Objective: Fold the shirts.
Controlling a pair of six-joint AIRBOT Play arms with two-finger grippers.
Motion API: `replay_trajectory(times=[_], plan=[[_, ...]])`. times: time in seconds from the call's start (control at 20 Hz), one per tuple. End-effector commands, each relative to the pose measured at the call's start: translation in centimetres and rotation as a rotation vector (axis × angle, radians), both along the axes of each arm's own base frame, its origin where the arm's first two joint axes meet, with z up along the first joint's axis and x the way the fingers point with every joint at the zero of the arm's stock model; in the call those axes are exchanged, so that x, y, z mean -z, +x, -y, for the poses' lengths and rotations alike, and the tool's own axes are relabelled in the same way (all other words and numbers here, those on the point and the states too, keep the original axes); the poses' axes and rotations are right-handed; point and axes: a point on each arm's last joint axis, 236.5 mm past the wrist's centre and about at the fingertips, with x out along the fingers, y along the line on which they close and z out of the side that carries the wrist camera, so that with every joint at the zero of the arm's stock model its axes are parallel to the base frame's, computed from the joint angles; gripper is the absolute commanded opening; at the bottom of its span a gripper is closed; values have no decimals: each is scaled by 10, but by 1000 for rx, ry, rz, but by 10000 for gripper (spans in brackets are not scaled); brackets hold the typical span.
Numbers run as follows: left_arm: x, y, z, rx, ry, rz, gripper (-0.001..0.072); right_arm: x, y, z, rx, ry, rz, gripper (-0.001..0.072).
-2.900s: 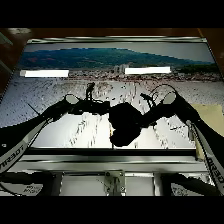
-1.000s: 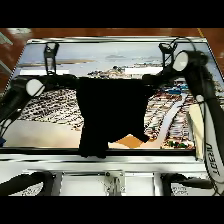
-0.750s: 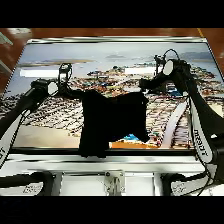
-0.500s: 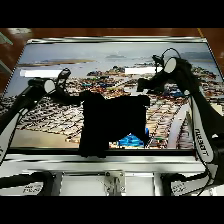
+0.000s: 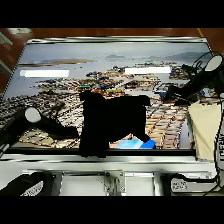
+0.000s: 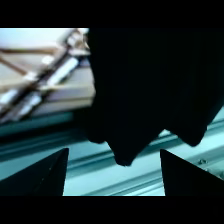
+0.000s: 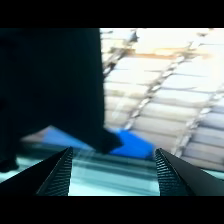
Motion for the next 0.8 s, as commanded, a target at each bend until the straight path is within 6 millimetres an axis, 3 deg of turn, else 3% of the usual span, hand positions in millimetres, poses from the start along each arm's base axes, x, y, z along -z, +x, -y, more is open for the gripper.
replay_trajectory(times=[0.0,0.25,0.3,0.4,0.45,0.6,0.75], plan=[[33,-38,23,-43,-64,-50,720,15,-20,-7,-2,64,-64,633],[51,-28,43,-73,-88,-30,713,39,-36,-19,-46,70,-110,633],[54,-30,48,-37,-100,-32,601,45,-41,-15,-48,56,-129,633],[58,-38,50,27,-107,-58,132,59,-56,-9,-62,25,-181,634],[57,-40,50,52,-111,-56,37,66,-66,-10,-63,32,-212,634],[49,-37,48,52,-124,-34,39,93,-87,-23,-32,80,-270,635],[36,-29,47,43,-142,19,39,114,-96,-47,22,172,-272,634]])
